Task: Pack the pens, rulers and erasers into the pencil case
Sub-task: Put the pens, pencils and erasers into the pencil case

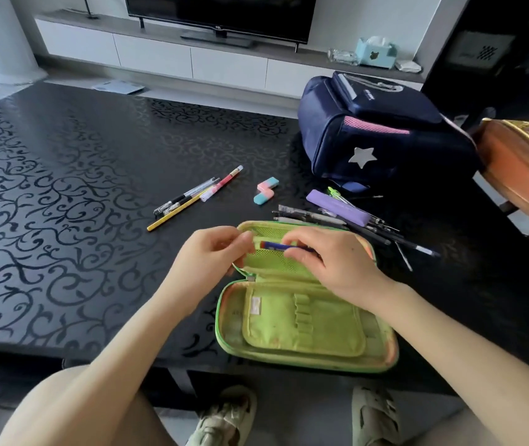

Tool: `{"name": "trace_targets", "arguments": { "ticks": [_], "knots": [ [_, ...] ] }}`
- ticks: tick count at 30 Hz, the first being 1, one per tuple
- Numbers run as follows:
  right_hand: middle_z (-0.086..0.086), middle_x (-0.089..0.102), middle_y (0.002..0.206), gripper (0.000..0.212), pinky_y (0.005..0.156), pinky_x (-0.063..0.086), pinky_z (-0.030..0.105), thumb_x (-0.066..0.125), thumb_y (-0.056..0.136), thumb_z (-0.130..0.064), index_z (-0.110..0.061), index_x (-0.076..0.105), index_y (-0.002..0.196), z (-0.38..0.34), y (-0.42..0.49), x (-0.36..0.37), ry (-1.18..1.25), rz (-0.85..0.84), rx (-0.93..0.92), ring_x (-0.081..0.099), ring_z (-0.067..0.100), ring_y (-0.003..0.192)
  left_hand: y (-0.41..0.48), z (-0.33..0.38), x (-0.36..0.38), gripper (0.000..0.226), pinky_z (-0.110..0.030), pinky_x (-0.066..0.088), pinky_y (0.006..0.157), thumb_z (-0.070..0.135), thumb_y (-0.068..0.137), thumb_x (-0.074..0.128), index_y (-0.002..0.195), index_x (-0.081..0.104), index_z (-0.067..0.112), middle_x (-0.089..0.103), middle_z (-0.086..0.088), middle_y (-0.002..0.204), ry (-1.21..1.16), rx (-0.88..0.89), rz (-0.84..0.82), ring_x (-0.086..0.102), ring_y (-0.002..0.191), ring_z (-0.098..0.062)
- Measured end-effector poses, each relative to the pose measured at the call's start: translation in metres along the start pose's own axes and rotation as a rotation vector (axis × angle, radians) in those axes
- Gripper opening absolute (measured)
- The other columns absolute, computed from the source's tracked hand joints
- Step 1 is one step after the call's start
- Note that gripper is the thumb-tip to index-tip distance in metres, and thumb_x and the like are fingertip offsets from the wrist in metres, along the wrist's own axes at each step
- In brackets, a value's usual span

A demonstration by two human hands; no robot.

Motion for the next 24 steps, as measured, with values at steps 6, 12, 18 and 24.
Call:
{"name": "trace_targets", "arguments": {
  "ticks": [6, 12, 18, 24],
  "knots": [
    [-0.003, 0.064, 0.073, 0.021, 0.059, 0.05, 0.029, 0.064, 0.084, -0.027, -0.011, 0.063, 0.098, -0.017, -0.038, 0.0, 0.056, -0.03, 0.032, 0.06, 0.011, 0.065, -0.039, 0.005, 0.026, 0.016, -0.024, 0.046, 0.058, 0.017, 0.088, 0.061, 0.076, 0.071, 0.013, 0.062, 0.001, 0.057, -0.176, -0.033, -0.049, 0.054, 0.053, -0.012],
    [-0.014, 0.068, 0.081, 0.011, 0.064, 0.04, 0.011, 0.065, 0.086, -0.024, -0.019, 0.072, 0.092, 0.016, -0.083, -0.012, -0.072, 0.016, 0.201, 0.053, -0.004, 0.068, -0.052, -0.034, -0.022, 0.03, -0.043, 0.05, 0.081, 0.001, 0.087, 0.058, 0.069, 0.073, 0.021, 0.071, 0.0, 0.061, -0.171, -0.159, 0.107, 0.061, 0.071, -0.023],
    [-0.009, 0.065, 0.084, 0.012, 0.068, 0.045, 0.023, 0.06, 0.088, -0.019, -0.016, 0.07, 0.094, 0.036, -0.107, 0.0, -0.147, 0.0, 0.307, 0.048, 0.003, 0.073, -0.05, -0.041, -0.037, 0.026, -0.042, 0.052, 0.083, 0.002, 0.088, 0.057, 0.073, 0.069, 0.02, 0.07, 0.007, 0.056, -0.037, -0.173, 0.198, 0.062, 0.068, -0.022],
    [-0.005, 0.065, 0.088, 0.012, 0.071, 0.047, 0.026, 0.059, 0.088, -0.015, -0.014, 0.069, 0.094, 0.038, -0.111, 0.002, -0.172, -0.025, 0.29, 0.059, 0.014, 0.087, -0.045, -0.043, -0.046, 0.025, -0.036, 0.05, 0.077, 0.002, 0.087, 0.057, 0.074, 0.068, 0.02, 0.07, 0.009, 0.056, -0.005, -0.178, 0.206, 0.06, 0.069, -0.023]
  ]
}}
Point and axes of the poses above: each hand's wrist, its own y-axis towards the middle knuckle, its own x-axis out of the palm, z = x × y, the point moved 8 cm from there along y, towards the middle knuckle
